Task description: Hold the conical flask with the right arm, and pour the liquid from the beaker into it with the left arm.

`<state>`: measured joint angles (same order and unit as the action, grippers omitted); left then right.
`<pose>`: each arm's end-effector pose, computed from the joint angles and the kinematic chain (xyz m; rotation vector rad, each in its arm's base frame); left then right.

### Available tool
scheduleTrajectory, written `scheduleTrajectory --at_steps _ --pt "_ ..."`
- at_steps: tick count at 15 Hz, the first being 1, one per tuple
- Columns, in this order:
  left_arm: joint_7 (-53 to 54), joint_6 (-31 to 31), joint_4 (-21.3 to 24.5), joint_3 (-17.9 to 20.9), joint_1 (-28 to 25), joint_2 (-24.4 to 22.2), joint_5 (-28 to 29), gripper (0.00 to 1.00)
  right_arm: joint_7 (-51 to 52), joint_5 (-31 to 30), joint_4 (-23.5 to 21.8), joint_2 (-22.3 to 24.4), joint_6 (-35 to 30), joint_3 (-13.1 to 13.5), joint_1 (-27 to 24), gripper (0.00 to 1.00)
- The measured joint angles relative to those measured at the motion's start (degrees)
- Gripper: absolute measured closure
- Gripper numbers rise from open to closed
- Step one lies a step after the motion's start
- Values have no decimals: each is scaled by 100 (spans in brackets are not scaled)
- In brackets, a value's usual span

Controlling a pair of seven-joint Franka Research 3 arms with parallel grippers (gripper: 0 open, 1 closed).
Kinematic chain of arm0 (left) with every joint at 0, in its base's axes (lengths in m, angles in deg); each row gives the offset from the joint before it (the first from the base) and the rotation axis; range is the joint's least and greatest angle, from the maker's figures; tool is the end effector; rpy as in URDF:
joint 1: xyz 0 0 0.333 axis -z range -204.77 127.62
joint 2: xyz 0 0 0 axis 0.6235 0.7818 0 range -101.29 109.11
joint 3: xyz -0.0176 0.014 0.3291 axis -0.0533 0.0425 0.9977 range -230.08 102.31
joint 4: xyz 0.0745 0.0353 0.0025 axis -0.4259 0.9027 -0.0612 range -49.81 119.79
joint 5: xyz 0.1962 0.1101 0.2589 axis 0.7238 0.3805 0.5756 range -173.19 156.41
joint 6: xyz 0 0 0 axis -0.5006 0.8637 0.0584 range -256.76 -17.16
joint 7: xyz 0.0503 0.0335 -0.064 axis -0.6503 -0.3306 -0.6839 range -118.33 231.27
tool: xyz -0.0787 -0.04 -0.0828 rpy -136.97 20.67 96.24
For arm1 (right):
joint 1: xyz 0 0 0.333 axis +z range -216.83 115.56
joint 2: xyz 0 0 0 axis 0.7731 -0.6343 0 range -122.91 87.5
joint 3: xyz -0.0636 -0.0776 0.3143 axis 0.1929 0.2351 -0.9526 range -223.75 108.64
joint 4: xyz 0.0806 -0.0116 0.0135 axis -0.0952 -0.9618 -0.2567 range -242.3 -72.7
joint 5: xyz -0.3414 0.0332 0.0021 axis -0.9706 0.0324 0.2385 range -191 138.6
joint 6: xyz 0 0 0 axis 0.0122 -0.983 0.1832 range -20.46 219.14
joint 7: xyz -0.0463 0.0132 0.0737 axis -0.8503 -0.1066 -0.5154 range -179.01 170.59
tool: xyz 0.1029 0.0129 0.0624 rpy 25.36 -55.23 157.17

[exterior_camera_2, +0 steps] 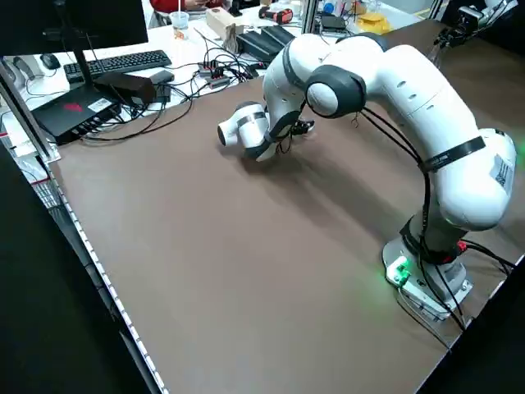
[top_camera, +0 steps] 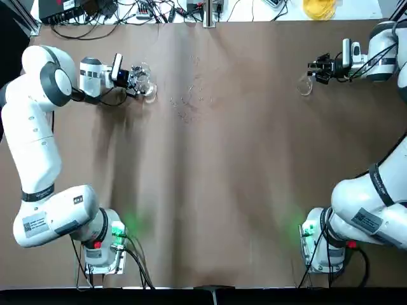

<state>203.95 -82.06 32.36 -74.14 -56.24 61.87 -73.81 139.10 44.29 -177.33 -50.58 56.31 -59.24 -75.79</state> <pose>0.5994 -0.0166 0.1266 1.1492 -1.3655 1.0848 0.5403 -0.1329 0.2354 -1.6879 -1.2891 -1.1733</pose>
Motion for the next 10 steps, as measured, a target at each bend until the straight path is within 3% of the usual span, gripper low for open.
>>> scheduleTrajectory --at_steps 10 --pt "184 -93 -50 24 -5 233 -17 0 36 -98 184 -207 -147 0 -154 60"
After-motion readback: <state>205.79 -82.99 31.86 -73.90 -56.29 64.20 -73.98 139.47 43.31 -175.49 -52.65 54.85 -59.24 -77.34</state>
